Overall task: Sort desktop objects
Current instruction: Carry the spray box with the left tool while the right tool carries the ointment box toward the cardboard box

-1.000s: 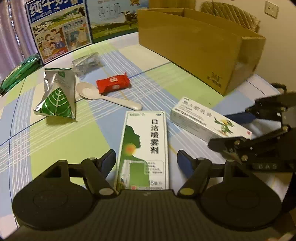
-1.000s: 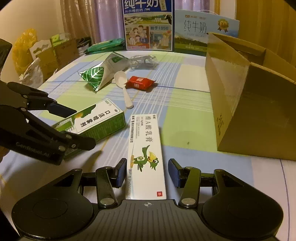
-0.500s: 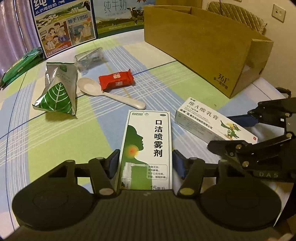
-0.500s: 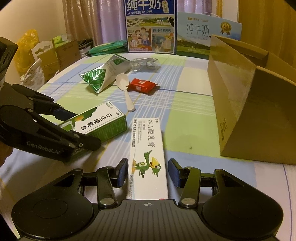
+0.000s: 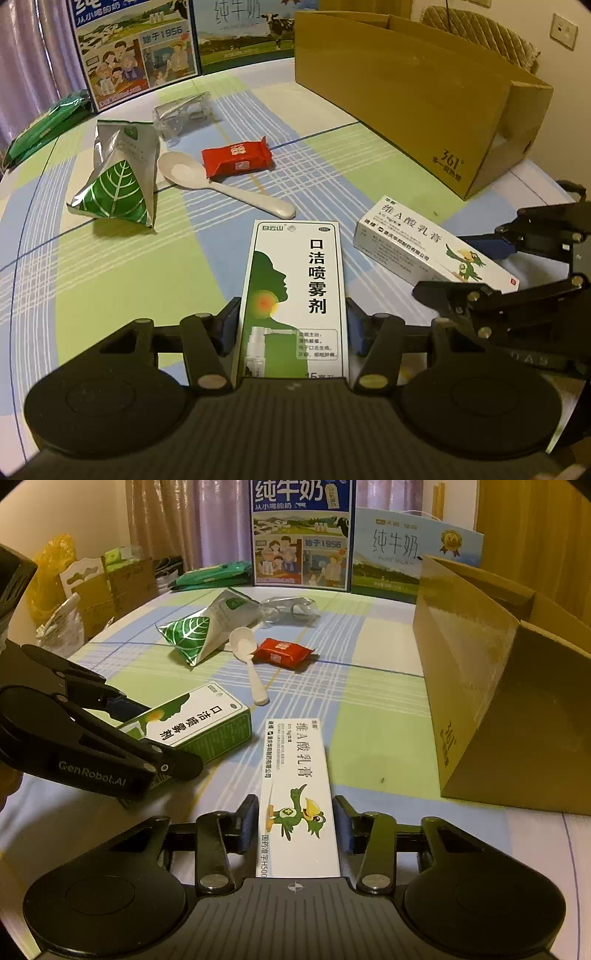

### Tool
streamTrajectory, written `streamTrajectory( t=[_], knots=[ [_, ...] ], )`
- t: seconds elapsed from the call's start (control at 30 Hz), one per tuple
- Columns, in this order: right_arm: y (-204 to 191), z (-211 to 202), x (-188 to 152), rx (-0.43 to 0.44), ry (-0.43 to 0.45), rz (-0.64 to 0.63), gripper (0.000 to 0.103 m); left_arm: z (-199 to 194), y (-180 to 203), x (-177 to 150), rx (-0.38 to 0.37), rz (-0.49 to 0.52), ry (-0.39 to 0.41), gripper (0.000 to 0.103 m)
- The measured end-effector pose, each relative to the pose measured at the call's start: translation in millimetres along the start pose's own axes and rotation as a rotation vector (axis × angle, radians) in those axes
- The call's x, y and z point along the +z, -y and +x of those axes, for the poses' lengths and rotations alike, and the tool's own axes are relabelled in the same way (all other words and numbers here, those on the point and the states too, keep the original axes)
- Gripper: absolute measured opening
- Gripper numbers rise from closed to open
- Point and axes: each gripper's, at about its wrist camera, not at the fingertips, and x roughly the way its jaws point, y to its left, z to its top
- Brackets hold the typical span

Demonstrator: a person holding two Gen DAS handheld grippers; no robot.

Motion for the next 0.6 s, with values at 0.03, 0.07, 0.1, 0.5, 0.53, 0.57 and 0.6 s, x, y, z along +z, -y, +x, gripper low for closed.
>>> streamTrajectory(
  t=[0.03,0.07,0.1,0.5,0.53,0.57,0.6],
  knots=[
    [0,0,0,-0.001,-0.001,-0.001,0.036,0,1,0,0.002,0.006,0.0,0.051],
    [0,0,0,-0.001,-0.002,0.001,0.036,0,1,0,0.003,0.01,0.0,0.051],
    [0,0,0,-0.001,-0.002,0.005,0.036,-1,2,0,0.003,0.012,0.0,0.051],
    [2,-25,6,-0.018,0.031,0.033,0.035,-18,11,-1,-0.001,-0.005,0.026,0.051],
    [2,-29,7,-0.02,0.035,0.034,0.035,-20,12,-1,0.0,-0.009,0.022,0.051],
    [3,-33,8,-0.022,0.041,0.034,0.035,-21,14,-1,0.0,-0.018,0.018,0.051],
    [4,-38,9,-0.026,0.048,0.032,0.035,-22,15,0,-0.002,-0.04,0.015,0.051]
  ],
)
